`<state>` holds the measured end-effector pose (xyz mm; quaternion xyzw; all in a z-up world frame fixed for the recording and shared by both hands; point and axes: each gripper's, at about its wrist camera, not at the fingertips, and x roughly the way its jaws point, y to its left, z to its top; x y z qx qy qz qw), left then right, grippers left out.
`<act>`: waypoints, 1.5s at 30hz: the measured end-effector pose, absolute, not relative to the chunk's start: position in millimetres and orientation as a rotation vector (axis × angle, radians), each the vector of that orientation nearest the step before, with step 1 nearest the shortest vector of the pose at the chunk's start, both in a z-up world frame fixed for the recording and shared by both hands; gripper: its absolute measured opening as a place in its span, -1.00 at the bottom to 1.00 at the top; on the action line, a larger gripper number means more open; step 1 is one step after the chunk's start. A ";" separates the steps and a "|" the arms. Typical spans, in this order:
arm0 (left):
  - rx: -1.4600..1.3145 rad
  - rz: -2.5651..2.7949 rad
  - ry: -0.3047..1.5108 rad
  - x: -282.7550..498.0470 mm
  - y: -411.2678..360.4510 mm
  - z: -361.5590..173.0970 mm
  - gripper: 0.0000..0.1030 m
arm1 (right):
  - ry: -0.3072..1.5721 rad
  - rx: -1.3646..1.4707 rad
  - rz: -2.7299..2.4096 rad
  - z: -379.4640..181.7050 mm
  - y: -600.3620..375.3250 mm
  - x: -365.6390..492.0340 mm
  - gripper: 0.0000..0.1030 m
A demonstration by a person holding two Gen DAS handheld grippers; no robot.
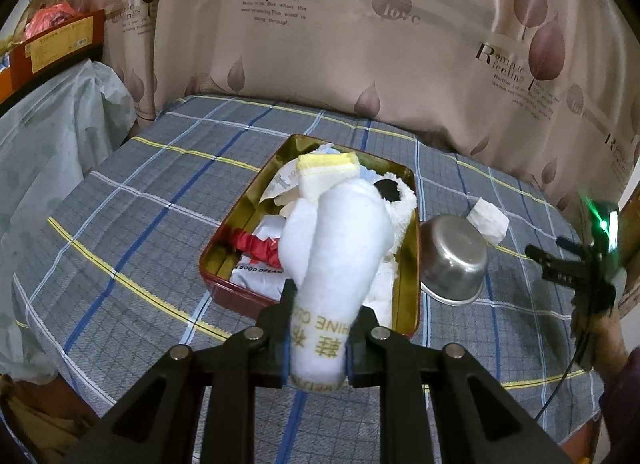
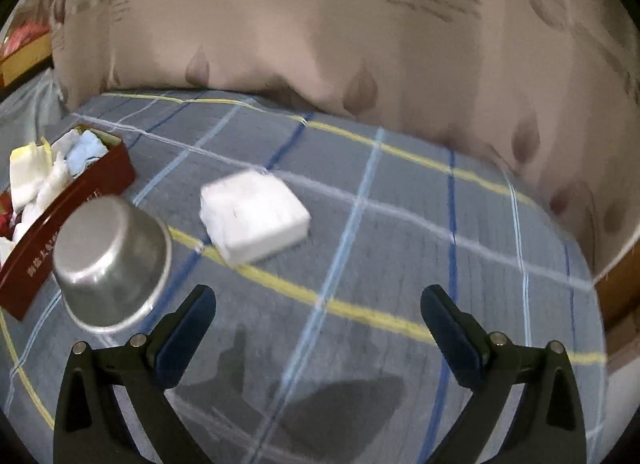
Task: Organize soft objects
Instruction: 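Move the right gripper toward the white foam block while the left gripper holds the packet over the tray, then grasp the white foam block with the right gripper and lift it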
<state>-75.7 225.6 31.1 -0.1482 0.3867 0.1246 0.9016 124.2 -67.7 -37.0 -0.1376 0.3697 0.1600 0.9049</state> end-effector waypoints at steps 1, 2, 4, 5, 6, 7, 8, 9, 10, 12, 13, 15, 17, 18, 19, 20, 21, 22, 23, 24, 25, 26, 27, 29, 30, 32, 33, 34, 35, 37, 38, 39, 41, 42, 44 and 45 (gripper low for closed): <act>-0.304 0.258 0.802 -75.3 225.4 30.5 -0.64 | 0.763 -0.309 0.345 -34.8 -59.6 128.4 0.98; -0.304 0.259 0.804 -75.1 225.5 29.8 -0.64 | 0.768 -0.322 0.361 -34.3 -54.6 131.0 0.97; -0.309 0.259 0.808 -74.6 226.1 28.3 -0.63 | 0.765 -0.382 0.375 -34.8 -40.5 135.7 0.98; -0.310 0.259 0.811 -74.5 226.5 27.5 -0.63 | 0.763 -0.411 0.372 -36.3 -35.1 135.4 0.97; -0.312 0.260 0.814 -74.3 227.0 26.6 -0.63 | 0.764 -0.437 0.370 -37.9 -30.4 138.0 0.97; -0.315 0.259 0.817 -74.2 227.6 25.5 -0.63 | 0.766 -0.465 0.370 -40.5 -25.3 141.9 0.97; -0.318 0.258 0.821 -74.0 228.3 24.5 -0.63 | 0.768 -0.477 0.372 -42.0 -22.0 144.3 0.97; -0.321 0.258 0.823 -73.8 229.1 23.9 -0.63 | 0.774 -0.486 0.376 -43.6 -19.4 147.4 0.97; -0.323 0.259 0.825 -73.8 229.8 23.3 -0.63 | 0.789 -0.500 0.381 -46.5 -15.8 153.4 0.97; -0.325 0.260 0.826 -73.6 230.6 22.8 -0.63 | 0.796 -0.518 0.386 -49.8 -11.2 158.2 0.97; -0.325 0.260 0.827 -73.6 230.8 22.7 -0.63 | 0.795 -0.531 0.390 -50.6 -6.9 161.1 0.97; -0.324 0.259 0.826 -73.4 230.7 22.8 -0.62 | 0.796 -0.556 0.395 -51.7 -0.9 165.4 0.97; -0.318 0.258 0.825 -73.0 230.2 22.6 -0.61 | 0.801 -0.577 0.413 -53.2 3.7 169.4 0.97; -0.316 0.259 0.826 -73.0 229.9 22.2 -0.61 | 0.803 -0.589 0.415 -54.3 5.1 171.0 0.97; -0.314 0.258 0.827 -72.7 229.7 21.5 -0.61 | 0.806 -0.605 0.411 -55.7 6.8 174.3 0.97; -0.312 0.257 0.831 -72.1 229.5 20.6 -0.60 | 0.818 -0.606 0.421 -56.6 7.2 178.3 0.95; -0.311 0.257 0.833 -71.9 229.2 19.8 -0.60 | 0.834 -0.594 0.440 -57.1 7.6 182.5 0.95; -0.311 0.259 0.836 -71.5 229.3 18.7 -0.60 | 0.853 -0.581 0.462 -57.5 7.6 187.5 0.95; -0.311 0.259 0.838 -71.0 229.5 17.3 -0.60 | 0.866 -0.585 0.467 -58.1 8.4 192.4 0.95; -0.311 0.258 0.844 -70.1 229.6 15.7 -0.60 | 0.869 -0.593 0.468 -58.3 9.2 194.8 0.95; -0.311 0.258 0.848 -69.6 230.1 14.0 -0.60 | 0.883 -0.594 0.486 -58.7 10.6 197.9 0.95; -0.312 0.259 0.850 -69.4 230.4 12.9 -0.60 | 0.908 -0.589 0.510 -59.3 12.4 201.4 0.95; -0.314 0.260 0.852 -69.3 230.7 11.9 -0.60 | 0.921 -0.591 0.518 -60.4 14.6 204.1 0.95; -0.313 0.261 0.855 -69.1 230.5 10.6 -0.60 | 0.939 -0.613 0.524 -63.8 20.0 209.6 0.68; -0.312 0.263 0.856 -68.9 231.1 10.2 -0.60 | 0.962 -0.612 0.542 -66.2 21.9 212.0 0.50; -0.314 0.264 0.856 -68.9 231.5 9.9 -0.60 | 1.015 -0.554 0.606 -69.0 22.3 212.5 0.28; -0.316 0.263 0.856 -68.9 231.9 10.0 -0.60 | 1.013 -0.547 0.594 -69.1 21.4 210.9 0.26; -0.317 0.265 0.855 -69.2 232.2 10.6 -0.60 | 0.996 -0.544 0.583 -67.9 20.3 206.3 0.23; -0.315 0.266 0.853 -69.7 232.7 10.9 -0.60 | 0.981 -0.534 0.568 -66.5 17.5 201.0 0.22; -0.311 0.270 0.843 -71.4 233.2 14.0 -0.60 | 0.947 -0.479 0.540 -61.3 6.1 189.1 0.22; -0.309 0.270 0.838 -72.0 233.2 15.7 -0.60 | 0.919 -0.435 0.525 -56.4 -5.8 179.4 0.22; -0.305 0.269 0.831 -72.7 233.5 17.7 -0.59 | 0.893 -0.389 0.513 -51.4 -17.1 169.8 0.22; -0.295 0.267 0.818 -74.1 233.2 21.1 -0.59 | 0.842 -0.265 0.498 -40.6 -47.3 144.7 0.23; -0.291 0.262 0.816 -74.3 233.1 22.3 -0.59 | 0.822 -0.214 0.496 -37.4 -62.1 130.0 0.23; -0.291 0.238 0.821 -73.4 232.3 23.3 -0.59 | 0.788 -0.146 0.483 -33.7 -85.9 98.7 0.23; -0.289 0.230 0.823 -72.8 231.4 23.9 -0.59 | 0.778 -0.118 0.482 -32.7 -96.6 83.1 0.23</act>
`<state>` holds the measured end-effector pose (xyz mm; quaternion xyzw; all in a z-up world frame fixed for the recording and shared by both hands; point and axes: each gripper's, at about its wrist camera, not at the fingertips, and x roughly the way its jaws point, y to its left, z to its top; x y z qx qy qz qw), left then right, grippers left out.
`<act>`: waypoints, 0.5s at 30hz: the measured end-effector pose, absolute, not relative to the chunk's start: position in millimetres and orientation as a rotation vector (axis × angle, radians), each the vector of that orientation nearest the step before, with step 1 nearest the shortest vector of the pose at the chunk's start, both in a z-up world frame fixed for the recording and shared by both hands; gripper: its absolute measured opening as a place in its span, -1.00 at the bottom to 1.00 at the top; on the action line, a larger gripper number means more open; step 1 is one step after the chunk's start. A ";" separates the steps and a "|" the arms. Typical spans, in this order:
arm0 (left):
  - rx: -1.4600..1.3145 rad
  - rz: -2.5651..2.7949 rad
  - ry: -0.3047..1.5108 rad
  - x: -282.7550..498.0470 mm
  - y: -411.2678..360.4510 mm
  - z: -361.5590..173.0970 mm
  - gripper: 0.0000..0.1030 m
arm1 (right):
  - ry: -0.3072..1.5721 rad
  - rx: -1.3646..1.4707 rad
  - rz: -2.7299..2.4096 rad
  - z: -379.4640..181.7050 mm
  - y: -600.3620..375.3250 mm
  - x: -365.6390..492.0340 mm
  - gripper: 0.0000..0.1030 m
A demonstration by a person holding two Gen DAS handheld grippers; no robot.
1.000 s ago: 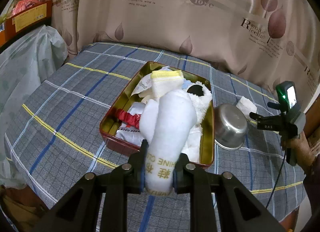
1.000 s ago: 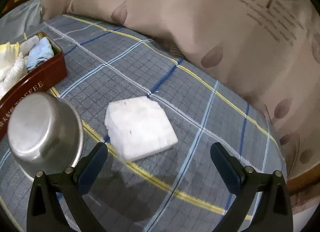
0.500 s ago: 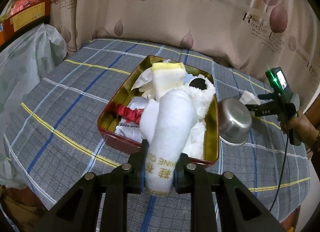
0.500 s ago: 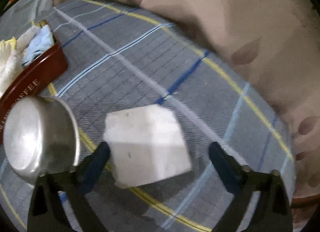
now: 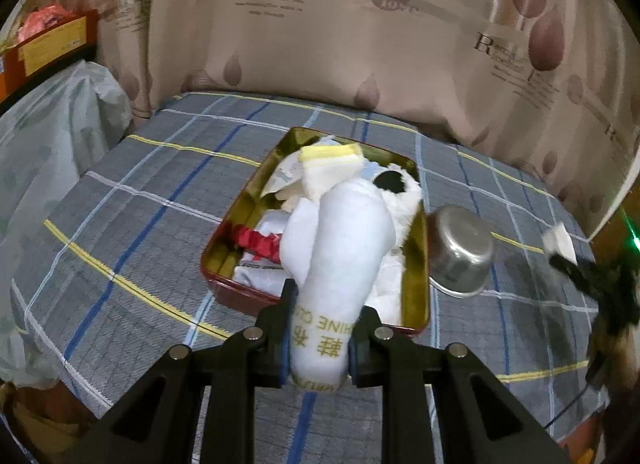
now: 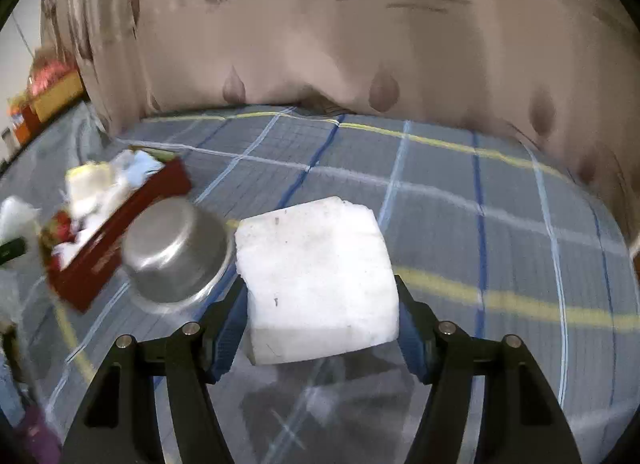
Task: Organize soft objects
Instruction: 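Grasp the white foam block with the right gripper and lift it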
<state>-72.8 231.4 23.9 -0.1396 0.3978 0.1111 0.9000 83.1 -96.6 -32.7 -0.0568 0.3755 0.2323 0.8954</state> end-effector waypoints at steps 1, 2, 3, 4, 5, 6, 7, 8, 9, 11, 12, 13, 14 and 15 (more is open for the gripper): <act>-0.292 0.216 0.824 -72.1 230.7 24.9 -0.59 | 0.768 -0.090 0.486 -32.9 -104.6 68.3 0.23; -0.297 0.203 0.824 -71.0 230.1 25.9 -0.59 | 0.752 -0.060 0.488 -32.4 -114.0 48.4 0.23; -0.301 0.181 0.826 -69.3 228.7 27.2 -0.59 | 0.746 -0.049 0.489 -32.7 -117.1 40.6 0.23; -0.298 0.164 0.827 -66.9 226.6 28.7 -0.59 | 0.737 -0.037 0.489 -31.9 -121.0 27.7 0.23; -0.288 0.148 0.827 -62.7 224.3 30.7 -0.59 | 0.731 -0.033 0.490 -29.1 -122.2 24.1 0.24; -0.275 0.147 0.827 -59.8 222.3 31.9 -0.59 | 0.721 -0.026 0.494 -28.2 -124.1 13.6 0.24; -0.251 0.143 0.829 -54.2 218.9 33.5 -0.59 | 0.719 -0.022 0.499 -27.2 -124.3 8.9 0.24; -0.235 0.134 0.832 -48.2 216.6 34.2 -0.59 | 0.720 -0.019 0.507 -26.5 -123.7 4.1 0.24; -0.226 0.122 0.836 -42.7 215.2 34.0 -0.58 | 0.715 -0.018 0.510 -24.9 -122.9 -0.5 0.24; -0.206 0.105 0.847 -29.9 212.1 31.9 -0.58 | 0.709 -0.017 0.518 -23.3 -120.3 -1.8 0.24; -0.198 0.098 0.853 -23.1 210.8 30.4 -0.58 | 0.709 -0.018 0.523 -22.8 -118.9 -2.3 0.24; -0.196 0.085 0.859 -16.6 209.9 28.5 -0.58 | 0.705 -0.020 0.524 -22.7 -116.3 -2.8 0.25; -0.195 0.075 0.864 -10.0 209.7 26.5 -0.58 | 0.705 -0.022 0.526 -22.9 -115.0 -3.0 0.25; -0.192 0.069 0.871 -4.0 209.4 24.3 -0.58 | 0.708 -0.021 0.529 -22.8 -116.1 -5.5 0.25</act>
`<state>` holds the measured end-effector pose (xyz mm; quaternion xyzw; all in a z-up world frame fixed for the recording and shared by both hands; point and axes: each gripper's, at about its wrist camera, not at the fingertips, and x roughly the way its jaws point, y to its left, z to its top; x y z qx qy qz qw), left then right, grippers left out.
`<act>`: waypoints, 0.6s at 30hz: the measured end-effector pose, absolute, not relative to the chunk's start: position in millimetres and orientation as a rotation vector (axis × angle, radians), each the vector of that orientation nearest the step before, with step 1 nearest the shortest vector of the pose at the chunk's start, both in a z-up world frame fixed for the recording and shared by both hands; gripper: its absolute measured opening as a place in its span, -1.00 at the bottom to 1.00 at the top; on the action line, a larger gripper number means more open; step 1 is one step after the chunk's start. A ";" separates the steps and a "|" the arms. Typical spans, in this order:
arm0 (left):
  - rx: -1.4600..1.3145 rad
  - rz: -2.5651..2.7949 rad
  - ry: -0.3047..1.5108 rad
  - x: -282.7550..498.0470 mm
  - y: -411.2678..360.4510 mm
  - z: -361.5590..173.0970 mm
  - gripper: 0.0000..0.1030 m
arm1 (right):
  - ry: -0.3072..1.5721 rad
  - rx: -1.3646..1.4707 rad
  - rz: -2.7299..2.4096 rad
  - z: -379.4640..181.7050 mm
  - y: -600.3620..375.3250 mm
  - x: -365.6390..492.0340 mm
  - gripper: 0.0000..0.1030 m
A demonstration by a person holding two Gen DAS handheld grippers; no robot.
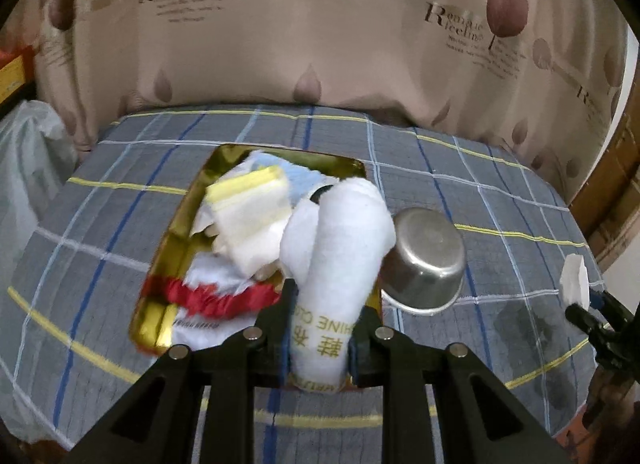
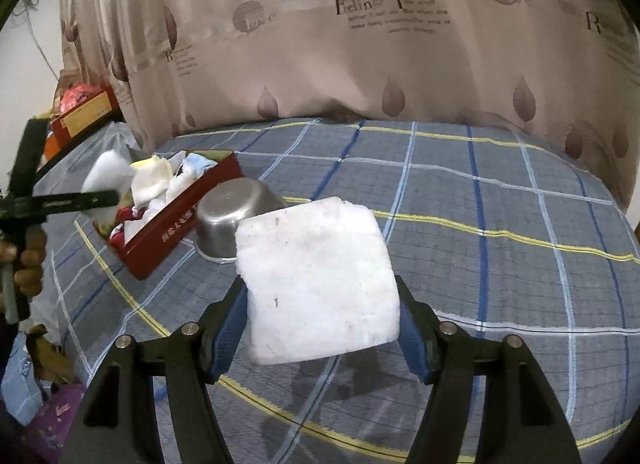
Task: Organize soft objects
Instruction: 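Grasp the white foam block with the right gripper and lift it, then lower the packet into the tray and open the left gripper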
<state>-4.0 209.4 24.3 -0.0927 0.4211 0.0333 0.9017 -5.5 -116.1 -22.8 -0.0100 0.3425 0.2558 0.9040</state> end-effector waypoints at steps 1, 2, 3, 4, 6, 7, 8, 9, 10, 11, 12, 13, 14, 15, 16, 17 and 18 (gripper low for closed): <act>-0.184 0.063 0.883 2.2 208.8 21.3 -0.58 | 0.713 -0.019 0.535 -23.3 -115.1 -5.1 0.25; -0.176 0.061 0.891 8.0 208.6 18.2 -0.58 | 0.712 -0.019 0.538 -23.6 -114.2 -4.6 0.25; -0.168 0.058 0.899 13.6 208.7 15.1 -0.58 | 0.713 -0.020 0.538 -23.2 -114.0 -5.1 0.25; -0.160 0.055 0.912 20.8 209.1 10.8 -0.58 | 0.717 -0.021 0.540 -23.6 -113.5 -3.7 0.25; -0.152 0.059 0.926 28.6 210.5 4.3 -0.58 | 0.716 -0.016 0.541 -23.3 -113.8 -3.3 0.25; -0.153 0.061 0.935 32.0 211.7 1.7 -0.58 | 0.715 -0.013 0.541 -23.5 -114.1 -3.6 0.25; -0.156 0.060 0.941 34.1 212.5 -0.5 -0.58 | 0.717 -0.013 0.542 -23.9 -114.0 -3.3 0.25; -0.157 0.059 0.944 36.1 213.1 -2.0 -0.57 | 0.720 -0.012 0.542 -24.1 -113.9 -2.8 0.25; -0.152 0.064 0.943 37.9 213.2 -3.1 -0.56 | 0.720 -0.010 0.541 -24.2 -113.9 -2.7 0.26; -0.147 0.066 0.943 39.3 213.8 -4.2 -0.52 | 0.720 -0.010 0.543 -24.2 -114.0 -2.2 0.26; -0.150 0.062 0.944 40.6 214.1 -4.9 -0.48 | 0.721 -0.010 0.545 -24.4 -114.1 -2.0 0.26; -0.157 0.060 0.944 41.8 215.4 -5.9 -0.44 | 0.723 -0.007 0.548 -24.4 -114.0 -1.3 0.26; -0.163 0.062 0.948 43.0 216.6 -7.3 -0.41 | 0.722 -0.004 0.549 -24.2 -113.9 -0.9 0.26; -0.167 0.070 0.956 44.2 218.1 -9.0 -0.30 | 0.721 -0.002 0.551 -23.8 -114.0 -0.7 0.26; -0.172 0.079 0.968 45.3 219.8 -10.6 -0.15 | 0.720 -0.001 0.553 -23.2 -113.5 -0.5 0.26; -0.182 0.087 0.983 46.3 221.9 -12.3 -0.11 | 0.719 -0.004 0.554 -22.8 -112.8 -0.9 0.26; -0.195 0.092 0.991 46.4 224.2 -13.2 -0.11 | 0.718 -0.005 0.555 -22.3 -112.0 -1.7 0.26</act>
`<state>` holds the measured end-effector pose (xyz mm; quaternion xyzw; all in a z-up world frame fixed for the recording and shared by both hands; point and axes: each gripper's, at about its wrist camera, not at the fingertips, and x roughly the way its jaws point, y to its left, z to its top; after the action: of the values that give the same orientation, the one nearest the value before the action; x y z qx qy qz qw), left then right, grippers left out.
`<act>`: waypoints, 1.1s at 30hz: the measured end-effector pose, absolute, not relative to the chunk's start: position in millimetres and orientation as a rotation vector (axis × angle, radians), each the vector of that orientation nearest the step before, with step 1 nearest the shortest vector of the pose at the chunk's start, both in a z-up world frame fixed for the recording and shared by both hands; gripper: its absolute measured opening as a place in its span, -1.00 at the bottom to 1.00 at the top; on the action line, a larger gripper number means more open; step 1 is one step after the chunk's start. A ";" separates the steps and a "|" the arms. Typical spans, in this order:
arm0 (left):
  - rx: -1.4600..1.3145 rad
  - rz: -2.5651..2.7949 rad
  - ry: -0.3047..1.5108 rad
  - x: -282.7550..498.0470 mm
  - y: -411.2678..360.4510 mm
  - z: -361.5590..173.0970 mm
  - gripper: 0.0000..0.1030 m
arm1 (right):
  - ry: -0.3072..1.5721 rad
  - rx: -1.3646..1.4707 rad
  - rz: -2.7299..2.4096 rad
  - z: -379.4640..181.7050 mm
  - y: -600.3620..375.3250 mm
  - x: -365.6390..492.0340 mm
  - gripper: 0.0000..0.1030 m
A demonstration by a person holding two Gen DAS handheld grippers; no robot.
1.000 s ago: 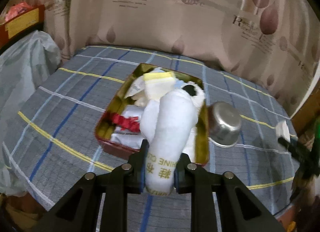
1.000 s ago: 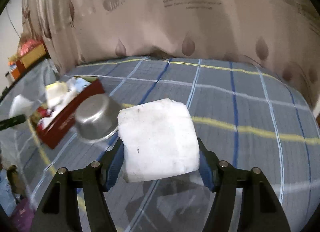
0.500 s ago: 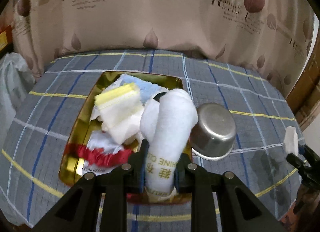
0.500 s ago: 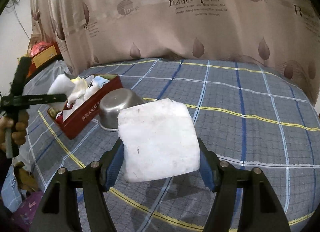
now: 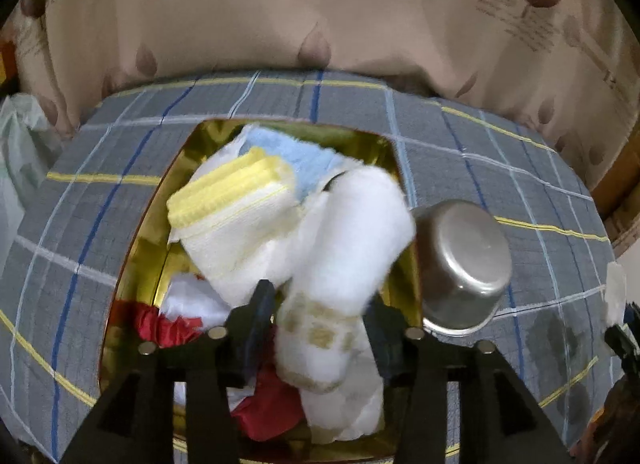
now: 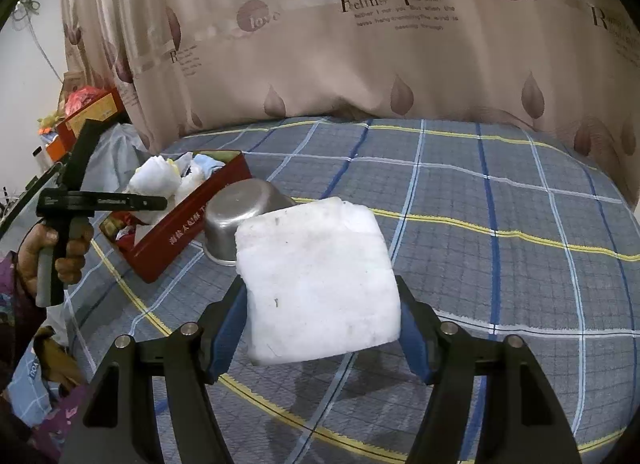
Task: Organize soft objects
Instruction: 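Lower the packet into the tray and open the left gripper, then carry the white foam block over the tray with the right gripper and lower it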
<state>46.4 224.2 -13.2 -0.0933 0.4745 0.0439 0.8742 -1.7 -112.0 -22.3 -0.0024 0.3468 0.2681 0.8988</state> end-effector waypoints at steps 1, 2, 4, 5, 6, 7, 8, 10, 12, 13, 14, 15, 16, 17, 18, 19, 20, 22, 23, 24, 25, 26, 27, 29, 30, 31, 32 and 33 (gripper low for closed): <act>-0.207 0.095 0.991 44.9 225.9 -12.4 -0.11 | 0.716 -0.005 0.557 -21.5 -111.6 -2.6 0.26; -0.212 0.098 0.990 42.5 226.4 -10.0 -0.11 | 0.714 -0.004 0.559 -20.6 -111.5 -3.8 0.26; -0.202 0.103 0.980 37.5 224.6 -2.4 -0.11 | 0.711 -0.003 0.561 -18.1 -110.9 -5.6 0.26; -0.193 0.104 0.968 35.0 223.0 2.1 -0.11 | 0.708 -0.003 0.562 -17.0 -110.9 -6.1 0.26; -0.184 0.110 0.955 31.6 222.1 7.5 -0.10 | 0.705 -0.001 0.564 -15.3 -110.6 -6.7 0.26; -0.173 0.119 0.941 27.5 221.2 14.3 -0.09 | 0.700 -0.002 0.567 -13.1 -109.7 -7.8 0.27; -0.167 0.127 0.928 24.0 220.5 19.6 -0.09 | 0.696 -0.004 0.570 -11.0 -108.6 -9.2 0.27; -0.162 0.143 0.898 14.4 221.5 30.2 -0.03 | 0.687 -0.008 0.576 -6.8 -106.3 -11.7 0.27; -0.163 0.163 0.883 5.1 223.4 37.2 -0.02 | 0.678 -0.009 0.583 -2.6 -104.2 -14.1 0.27; -0.168 0.174 0.878 0.5 224.2 39.5 -0.02 | 0.674 -0.009 0.587 -0.5 -103.1 -15.1 0.27; -0.178 0.187 0.868 -7.8 225.7 42.2 -0.02 | 0.672 -0.005 0.590 1.1 -102.4 -16.1 0.27; -0.184 0.194 0.861 -13.6 226.7 43.2 -0.02 | 0.670 0.001 0.596 2.9 -101.9 -17.2 0.27; -0.187 0.210 0.855 -21.4 226.9 43.8 -0.02 | 0.669 0.005 0.600 3.8 -101.7 -17.8 0.27; -0.183 0.230 0.854 -28.8 226.2 43.8 -0.02 | 0.667 0.009 0.611 6.1 -99.6 -19.0 0.27; -0.175 0.249 0.854 -36.5 225.0 43.2 -0.02 | 0.666 0.010 0.616 7.3 -98.2 -19.5 0.27; -0.170 0.262 0.851 -44.8 223.6 42.6 -0.02 | 0.662 0.010 0.627 10.1 -94.4 -21.2 0.27; -0.167 0.279 0.850 -52.8 222.6 41.9 -0.02 | 0.661 0.010 0.637 11.8 -91.2 -22.0 0.27; -0.162 0.316 0.850 -69.9 220.5 40.1 -0.02 | 0.659 -0.001 0.666 15.5 -80.9 -23.6 0.27; -0.172 0.321 0.844 -78.2 220.8 39.9 -0.02 | 0.656 -0.009 0.675 16.8 -76.1 -24.6 0.27; -0.190 0.323 0.838 -87.6 221.4 39.4 -0.02 | 0.653 -0.017 0.685 18.0 -71.1 -25.4 0.27; -0.205 0.329 0.839 -94.5 221.9 38.4 -0.02 | 0.651 -0.024 0.700 19.2 -63.7 -26.2 0.28; -0.217 0.332 0.842 -99.5 222.5 37.3 -0.02 | 0.651 -0.027 0.707 19.3 -60.5 -26.7 0.28; -0.229 0.330 0.846 -105.6 222.8 35.8 -0.02 | 0.653 -0.031 0.718 19.6 -53.8 -27.0 0.28; -0.221 0.330 0.847 -113.5 221.2 35.3 -0.02 | 0.654 -0.032 0.728 19.7 -47.8 -27.8 0.28; -0.205 0.340 0.844 -114.8 219.6 36.2 -0.02 | 0.652 -0.031 0.735 21.1 -43.9 -29.3 0.28; -0.182 0.352 0.834 -117.9 217.1 37.8 -0.02 | 0.649 -0.035 0.738 22.5 -41.6 -30.9 0.28; -0.167 0.356 0.826 -120.6 215.2 39.1 -0.02 | 0.646 -0.040 0.739 23.4 -39.7 -32.0 0.28; -0.152 0.359 0.818 -122.3 213.4 40.6 -0.02 | 0.644 -0.044 0.740 24.6 -38.2 -32.9 0.28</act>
<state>-122.3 213.4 40.6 -0.0736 0.3952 0.1735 0.8991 -32.9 -38.2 24.6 -0.0210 0.3091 0.3553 0.8819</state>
